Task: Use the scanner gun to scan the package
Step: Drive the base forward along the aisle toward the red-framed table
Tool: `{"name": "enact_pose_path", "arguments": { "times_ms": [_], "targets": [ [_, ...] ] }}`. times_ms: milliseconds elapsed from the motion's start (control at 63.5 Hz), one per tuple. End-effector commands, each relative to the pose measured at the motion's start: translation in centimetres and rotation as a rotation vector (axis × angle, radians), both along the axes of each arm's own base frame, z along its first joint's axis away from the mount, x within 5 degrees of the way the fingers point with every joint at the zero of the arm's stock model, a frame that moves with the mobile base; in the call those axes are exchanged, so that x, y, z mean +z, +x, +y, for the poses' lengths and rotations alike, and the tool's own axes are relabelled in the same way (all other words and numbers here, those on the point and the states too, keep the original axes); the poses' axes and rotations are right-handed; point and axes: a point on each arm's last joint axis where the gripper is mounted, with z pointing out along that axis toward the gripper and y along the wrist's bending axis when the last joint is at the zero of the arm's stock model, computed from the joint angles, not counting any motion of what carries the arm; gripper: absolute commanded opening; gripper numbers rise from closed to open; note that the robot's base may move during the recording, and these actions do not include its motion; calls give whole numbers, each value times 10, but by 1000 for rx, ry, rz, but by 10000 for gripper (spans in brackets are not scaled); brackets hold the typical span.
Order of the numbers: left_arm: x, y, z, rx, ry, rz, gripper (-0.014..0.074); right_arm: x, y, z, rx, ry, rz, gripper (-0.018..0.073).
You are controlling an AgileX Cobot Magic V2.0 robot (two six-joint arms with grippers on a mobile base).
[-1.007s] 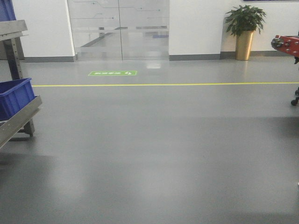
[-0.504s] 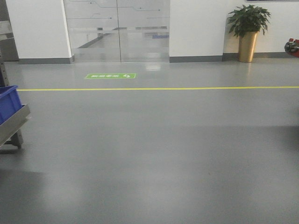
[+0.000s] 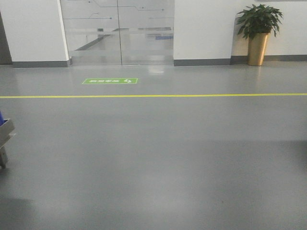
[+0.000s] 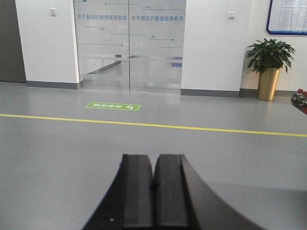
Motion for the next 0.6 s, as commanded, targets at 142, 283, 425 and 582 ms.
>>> {"name": "enact_pose_path", "arguments": {
  "times_ms": [142,283,425,582],
  "targets": [
    [2,0,0,4,-8,-25,-111,2,-1,0,3,0,-24,-162],
    [2,0,0,4,-8,-25,-111,2,-1,0,3,0,-24,-162],
    [2,0,0,4,-8,-25,-111,2,-1,0,3,0,-24,-162],
    [2,0,0,4,-8,-25,-111,2,-1,0,3,0,-24,-162]
  ]
}}
